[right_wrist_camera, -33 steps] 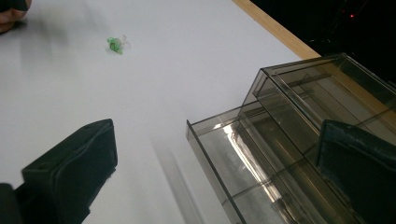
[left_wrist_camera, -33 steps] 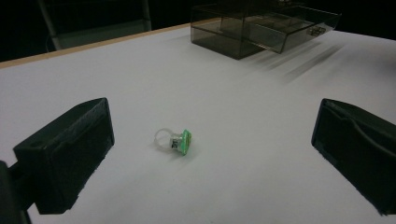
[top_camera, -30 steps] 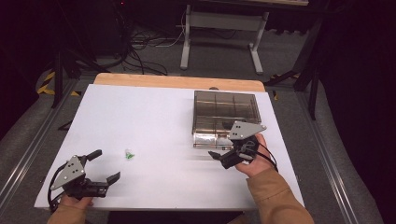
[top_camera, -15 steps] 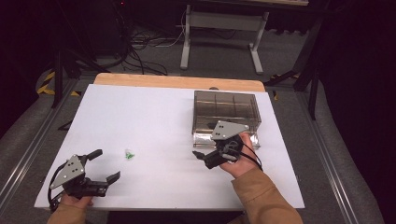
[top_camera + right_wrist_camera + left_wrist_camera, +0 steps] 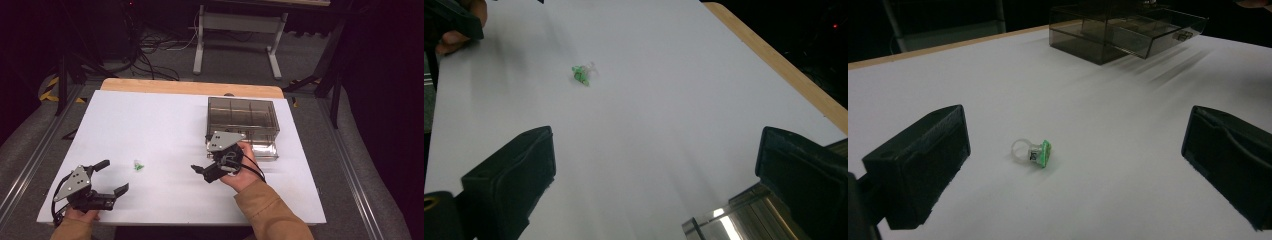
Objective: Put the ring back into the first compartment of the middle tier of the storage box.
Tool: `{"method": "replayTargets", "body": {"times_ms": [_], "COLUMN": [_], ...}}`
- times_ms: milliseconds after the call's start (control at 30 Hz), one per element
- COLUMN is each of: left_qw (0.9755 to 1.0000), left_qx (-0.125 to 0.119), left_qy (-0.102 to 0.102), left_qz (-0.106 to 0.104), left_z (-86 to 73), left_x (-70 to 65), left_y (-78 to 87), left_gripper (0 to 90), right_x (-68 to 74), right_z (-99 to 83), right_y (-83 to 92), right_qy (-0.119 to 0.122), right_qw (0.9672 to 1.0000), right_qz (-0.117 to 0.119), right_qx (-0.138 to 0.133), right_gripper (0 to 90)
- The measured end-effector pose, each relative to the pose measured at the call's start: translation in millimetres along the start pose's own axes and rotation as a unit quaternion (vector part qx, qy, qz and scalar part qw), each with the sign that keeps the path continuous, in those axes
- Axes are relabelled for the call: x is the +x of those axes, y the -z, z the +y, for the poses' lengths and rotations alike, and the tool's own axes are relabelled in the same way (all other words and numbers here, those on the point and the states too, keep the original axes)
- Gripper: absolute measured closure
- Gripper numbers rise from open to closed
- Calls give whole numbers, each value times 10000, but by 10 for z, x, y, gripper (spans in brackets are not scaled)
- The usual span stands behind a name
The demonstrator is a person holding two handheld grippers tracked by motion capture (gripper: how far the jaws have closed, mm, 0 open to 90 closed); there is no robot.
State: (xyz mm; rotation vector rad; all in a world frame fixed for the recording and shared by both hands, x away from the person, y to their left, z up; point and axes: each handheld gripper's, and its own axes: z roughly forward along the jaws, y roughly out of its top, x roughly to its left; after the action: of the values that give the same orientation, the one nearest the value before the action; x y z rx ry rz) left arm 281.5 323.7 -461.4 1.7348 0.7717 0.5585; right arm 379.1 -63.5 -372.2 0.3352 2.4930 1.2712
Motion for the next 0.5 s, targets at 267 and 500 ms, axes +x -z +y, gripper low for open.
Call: {"method": "replayTargets", "body": {"times_ms": [267, 500], "left_qw": [10000, 10000], "left_qx": [30, 11], "left_qy": [4, 21], "left_qz": [-9, -16], "left_z": [2, 1], "left_x": [-17, -8], "left_y": [-18, -12], "left_gripper": [2, 2], "right_x": [62, 124], "right_z": [61, 116], "right_y": [-216, -457], "right_qy": [27, -39], "right_qw": [9999, 9996], "right_qz": [127, 281], "right_qx": [-26, -49], "right_gripper": [25, 15]}}
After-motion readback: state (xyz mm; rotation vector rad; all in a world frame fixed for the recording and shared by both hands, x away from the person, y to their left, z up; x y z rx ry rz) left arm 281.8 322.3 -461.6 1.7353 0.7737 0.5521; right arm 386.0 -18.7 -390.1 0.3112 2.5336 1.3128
